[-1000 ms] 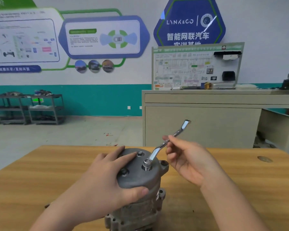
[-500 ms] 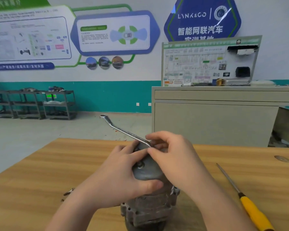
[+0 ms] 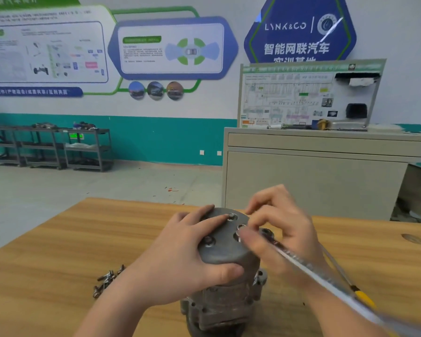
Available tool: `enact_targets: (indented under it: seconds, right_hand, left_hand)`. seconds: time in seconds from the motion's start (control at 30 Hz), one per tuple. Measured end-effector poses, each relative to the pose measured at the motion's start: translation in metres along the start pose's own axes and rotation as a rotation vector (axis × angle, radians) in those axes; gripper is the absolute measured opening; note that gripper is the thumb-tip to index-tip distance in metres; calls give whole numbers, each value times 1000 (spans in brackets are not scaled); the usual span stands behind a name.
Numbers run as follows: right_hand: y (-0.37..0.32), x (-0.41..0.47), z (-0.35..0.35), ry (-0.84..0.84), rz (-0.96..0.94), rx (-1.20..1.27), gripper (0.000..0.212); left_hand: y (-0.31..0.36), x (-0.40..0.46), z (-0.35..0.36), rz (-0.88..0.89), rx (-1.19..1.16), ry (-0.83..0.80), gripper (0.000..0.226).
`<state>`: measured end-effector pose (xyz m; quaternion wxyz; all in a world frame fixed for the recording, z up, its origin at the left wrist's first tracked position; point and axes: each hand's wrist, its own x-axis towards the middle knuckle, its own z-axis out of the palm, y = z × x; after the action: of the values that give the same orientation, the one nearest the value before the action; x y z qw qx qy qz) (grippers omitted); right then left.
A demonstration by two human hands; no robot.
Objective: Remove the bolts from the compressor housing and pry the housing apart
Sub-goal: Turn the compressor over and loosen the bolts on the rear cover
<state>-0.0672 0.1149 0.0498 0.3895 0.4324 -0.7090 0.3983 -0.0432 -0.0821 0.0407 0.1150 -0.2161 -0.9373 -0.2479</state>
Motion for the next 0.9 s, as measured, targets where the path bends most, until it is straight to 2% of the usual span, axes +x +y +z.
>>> enact_targets:
  seconds: [0.07, 0.17, 0.23, 0.3, 0.37, 0.47, 0.53, 0.57, 0.63, 0.7, 0.77, 0.83, 0.9]
  right_hand:
    - [14, -10, 8, 245, 51, 72, 30]
    - [26, -10, 17, 431, 414, 266, 29]
    - [33, -6, 18, 425, 690, 360, 39]
    - [39, -3, 18, 292, 931, 378, 58]
    - [37, 0, 16, 143, 995, 387, 59]
    - [25, 7, 15, 74, 892, 335, 26]
    - [14, 12, 18, 61, 780, 177, 8]
    - [7, 15, 20, 37, 719, 57, 7]
    - [-9, 18, 25, -58, 624, -125, 24]
    - [-21, 18, 25, -147, 603, -163, 32]
    - [-24, 15, 19, -211, 562, -91, 34]
    - [-19, 10, 11, -240, 406, -39, 33]
    - [-8, 2, 7, -130, 127, -91, 24]
  left_hand:
    - [1, 0, 1, -18, -1, 0, 102]
    - [6, 1, 1, -34, 2, -7, 104]
    - [9, 3, 1, -34, 9, -12, 103]
    - [12, 5, 2, -28, 15, -20, 96]
    - [14, 7, 2, -21, 18, -27, 90]
    - [16, 9, 2, -17, 22, -29, 83]
    - [16, 10, 2, 5, 47, -18, 75]
    - [17, 9, 2, 27, 44, -5, 69]
    - [20, 7, 2, 86, 8, 31, 52]
    - [21, 6, 1, 127, -48, 57, 40]
    - [23, 5, -3, 135, -68, 30, 30]
    - [21, 5, -3, 173, 63, -19, 36]
    - [16, 6, 0, 164, 183, -31, 52]
